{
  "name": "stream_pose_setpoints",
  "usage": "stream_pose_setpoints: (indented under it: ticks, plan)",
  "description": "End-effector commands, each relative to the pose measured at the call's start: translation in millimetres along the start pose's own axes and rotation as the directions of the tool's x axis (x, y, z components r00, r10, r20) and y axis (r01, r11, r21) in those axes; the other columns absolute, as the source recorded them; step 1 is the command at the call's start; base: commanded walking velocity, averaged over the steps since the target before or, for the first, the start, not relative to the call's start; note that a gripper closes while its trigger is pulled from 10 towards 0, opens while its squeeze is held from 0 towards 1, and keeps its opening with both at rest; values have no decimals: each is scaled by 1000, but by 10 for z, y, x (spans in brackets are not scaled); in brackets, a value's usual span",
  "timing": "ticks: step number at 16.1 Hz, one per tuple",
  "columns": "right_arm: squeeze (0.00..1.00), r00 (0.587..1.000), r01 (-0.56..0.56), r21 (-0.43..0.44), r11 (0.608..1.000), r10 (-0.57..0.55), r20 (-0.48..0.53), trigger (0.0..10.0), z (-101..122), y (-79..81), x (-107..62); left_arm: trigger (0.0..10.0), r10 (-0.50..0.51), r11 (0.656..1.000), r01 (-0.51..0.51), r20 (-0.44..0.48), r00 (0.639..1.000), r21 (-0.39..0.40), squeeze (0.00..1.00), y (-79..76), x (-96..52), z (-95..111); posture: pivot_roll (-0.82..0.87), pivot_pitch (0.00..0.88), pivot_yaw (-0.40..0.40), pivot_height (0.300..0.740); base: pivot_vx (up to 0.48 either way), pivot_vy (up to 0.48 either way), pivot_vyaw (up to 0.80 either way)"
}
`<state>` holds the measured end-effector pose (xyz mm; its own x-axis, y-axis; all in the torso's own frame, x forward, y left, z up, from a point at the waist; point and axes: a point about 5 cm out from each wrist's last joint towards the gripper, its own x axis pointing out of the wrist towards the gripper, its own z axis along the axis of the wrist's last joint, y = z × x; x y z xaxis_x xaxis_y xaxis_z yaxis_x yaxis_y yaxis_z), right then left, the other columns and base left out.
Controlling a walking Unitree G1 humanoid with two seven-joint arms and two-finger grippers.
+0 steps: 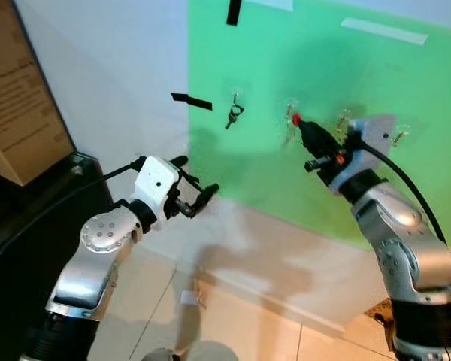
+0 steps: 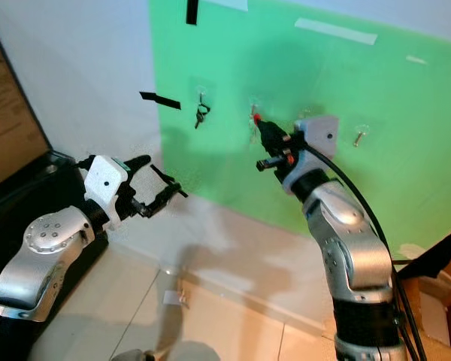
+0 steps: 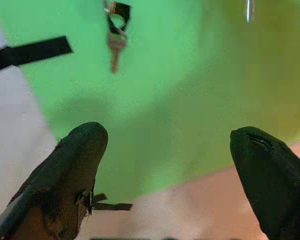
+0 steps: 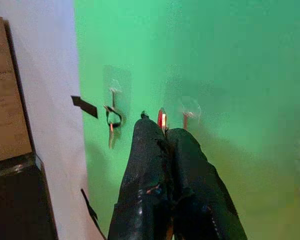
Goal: Hang keys on a hook
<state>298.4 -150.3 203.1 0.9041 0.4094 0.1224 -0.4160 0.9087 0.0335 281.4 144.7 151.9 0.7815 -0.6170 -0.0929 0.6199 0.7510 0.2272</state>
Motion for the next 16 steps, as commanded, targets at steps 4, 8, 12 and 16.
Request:
stream_pose_setpoints:
  ticks: [4, 8, 12, 16]
  plan:
    - [0, 1000, -4, -7, 1000, 4, 9, 10000, 55, 13, 112, 10000, -56, 998, 56, 2, 998, 8, 0, -39, -21, 55, -61, 0, -69, 740, 0, 0, 0]
    - [0, 1000, -24, -17, 1000, 24, 0, 10000, 47, 54, 191, 10000, -65, 998, 65, -1, 998, 13, 0, -34, -18, 60, -65, 0, -63, 740, 0, 0, 0]
    - [0, 1000, -24, -12, 1000, 24, 7, 10000, 54, 69, 285, 10000, -69, 998, 69, -4, 998, 14, 0, -36, -24, 62, -61, 0, -68, 740, 0, 0, 0]
    - [0, 999, 39, -10, 999, -39, 3, 10000, 23, -18, 303, 10000, -72, 997, 72, -1, 997, 8, 0, -40, -29, 66, -60, 0, -68, 740, 0, 0, 0]
